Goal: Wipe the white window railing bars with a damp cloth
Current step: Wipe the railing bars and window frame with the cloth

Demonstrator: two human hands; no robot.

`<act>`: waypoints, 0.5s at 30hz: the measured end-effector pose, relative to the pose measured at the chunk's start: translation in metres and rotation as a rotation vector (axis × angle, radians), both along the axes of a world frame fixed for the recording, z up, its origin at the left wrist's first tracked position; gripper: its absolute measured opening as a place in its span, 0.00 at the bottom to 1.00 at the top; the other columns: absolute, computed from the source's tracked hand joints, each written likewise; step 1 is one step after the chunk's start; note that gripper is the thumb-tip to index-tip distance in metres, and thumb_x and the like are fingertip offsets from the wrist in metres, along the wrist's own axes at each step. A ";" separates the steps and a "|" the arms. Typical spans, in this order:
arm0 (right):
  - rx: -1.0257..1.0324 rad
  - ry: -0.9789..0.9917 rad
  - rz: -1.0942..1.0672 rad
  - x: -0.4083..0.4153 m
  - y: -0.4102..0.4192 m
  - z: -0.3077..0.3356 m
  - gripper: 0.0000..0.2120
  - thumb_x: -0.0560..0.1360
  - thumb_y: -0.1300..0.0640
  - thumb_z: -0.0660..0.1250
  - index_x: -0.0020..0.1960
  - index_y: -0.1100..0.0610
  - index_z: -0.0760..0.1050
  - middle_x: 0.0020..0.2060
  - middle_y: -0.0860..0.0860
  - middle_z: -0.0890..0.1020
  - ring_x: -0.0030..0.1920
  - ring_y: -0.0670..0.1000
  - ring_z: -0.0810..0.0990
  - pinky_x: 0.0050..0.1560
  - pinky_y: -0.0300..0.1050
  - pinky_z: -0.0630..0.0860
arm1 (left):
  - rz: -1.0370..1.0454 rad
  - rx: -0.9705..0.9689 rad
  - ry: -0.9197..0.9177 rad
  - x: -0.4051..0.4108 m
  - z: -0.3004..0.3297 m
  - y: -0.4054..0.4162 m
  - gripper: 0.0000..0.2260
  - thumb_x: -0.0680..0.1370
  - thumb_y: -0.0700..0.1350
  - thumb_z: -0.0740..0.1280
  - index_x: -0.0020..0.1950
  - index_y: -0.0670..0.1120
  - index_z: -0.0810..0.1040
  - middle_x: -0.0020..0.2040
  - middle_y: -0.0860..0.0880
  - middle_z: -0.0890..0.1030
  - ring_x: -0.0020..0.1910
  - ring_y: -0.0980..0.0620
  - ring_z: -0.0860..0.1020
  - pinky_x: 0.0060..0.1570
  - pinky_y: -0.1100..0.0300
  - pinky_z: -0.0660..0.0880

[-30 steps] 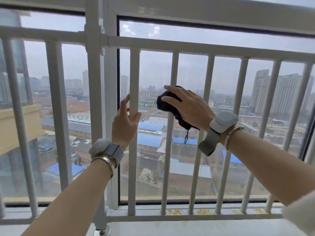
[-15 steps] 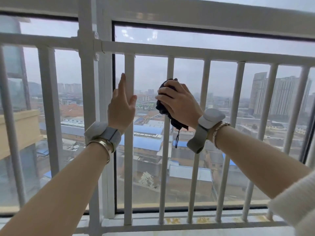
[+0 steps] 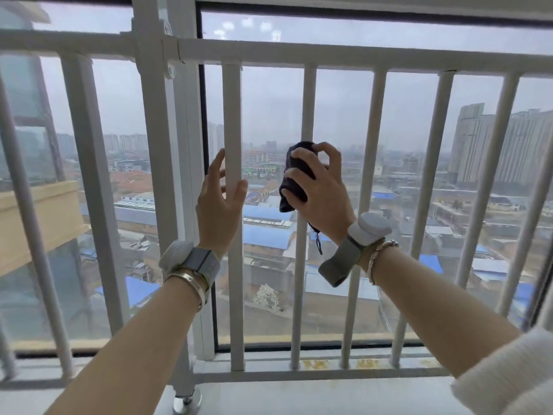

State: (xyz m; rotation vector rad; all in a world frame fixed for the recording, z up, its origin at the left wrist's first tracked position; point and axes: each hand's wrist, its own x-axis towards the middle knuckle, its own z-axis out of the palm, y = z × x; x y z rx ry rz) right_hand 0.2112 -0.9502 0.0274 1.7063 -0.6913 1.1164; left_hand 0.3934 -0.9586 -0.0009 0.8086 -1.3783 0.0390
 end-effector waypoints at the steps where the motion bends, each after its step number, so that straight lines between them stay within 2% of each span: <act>1: 0.057 -0.044 0.014 0.001 -0.002 -0.019 0.05 0.71 0.58 0.70 0.43 0.59 0.78 0.56 0.55 0.76 0.63 0.57 0.58 0.58 0.59 0.72 | -0.022 0.021 0.007 0.001 -0.009 0.000 0.24 0.77 0.49 0.64 0.72 0.52 0.61 0.60 0.50 0.76 0.47 0.55 0.78 0.44 0.70 0.74; 4: 0.204 -0.179 0.034 0.004 -0.008 -0.065 0.05 0.70 0.61 0.72 0.44 0.58 0.78 0.60 0.51 0.67 0.60 0.61 0.64 0.56 0.50 0.73 | -0.055 0.055 0.015 0.002 -0.030 0.001 0.24 0.77 0.49 0.65 0.71 0.52 0.62 0.58 0.49 0.78 0.47 0.53 0.79 0.43 0.67 0.76; 6: 0.262 -0.255 0.068 0.008 -0.005 -0.086 0.06 0.69 0.64 0.73 0.44 0.59 0.78 0.60 0.52 0.67 0.59 0.61 0.66 0.52 0.50 0.75 | -0.078 0.067 0.029 0.002 -0.043 0.004 0.24 0.76 0.49 0.65 0.71 0.54 0.62 0.56 0.49 0.78 0.48 0.52 0.79 0.45 0.64 0.77; 9: 0.321 -0.320 0.094 0.015 -0.001 -0.118 0.08 0.67 0.66 0.73 0.44 0.60 0.77 0.60 0.52 0.66 0.58 0.63 0.69 0.50 0.52 0.76 | -0.079 0.108 0.035 0.002 -0.068 0.003 0.25 0.76 0.49 0.66 0.71 0.54 0.62 0.55 0.49 0.78 0.48 0.51 0.79 0.46 0.63 0.77; 12: 0.372 -0.335 0.095 0.017 0.001 -0.160 0.11 0.67 0.67 0.74 0.45 0.59 0.75 0.60 0.53 0.66 0.59 0.61 0.68 0.52 0.52 0.75 | -0.086 0.171 0.030 0.001 -0.097 0.005 0.26 0.76 0.51 0.65 0.72 0.55 0.60 0.54 0.50 0.79 0.45 0.58 0.79 0.43 0.69 0.76; 15: 0.428 -0.332 0.096 0.018 0.004 -0.205 0.16 0.66 0.67 0.74 0.47 0.57 0.70 0.59 0.54 0.66 0.59 0.61 0.68 0.53 0.53 0.76 | -0.105 0.223 0.032 -0.001 -0.118 0.007 0.26 0.76 0.53 0.64 0.71 0.59 0.58 0.49 0.57 0.78 0.41 0.63 0.78 0.42 0.65 0.77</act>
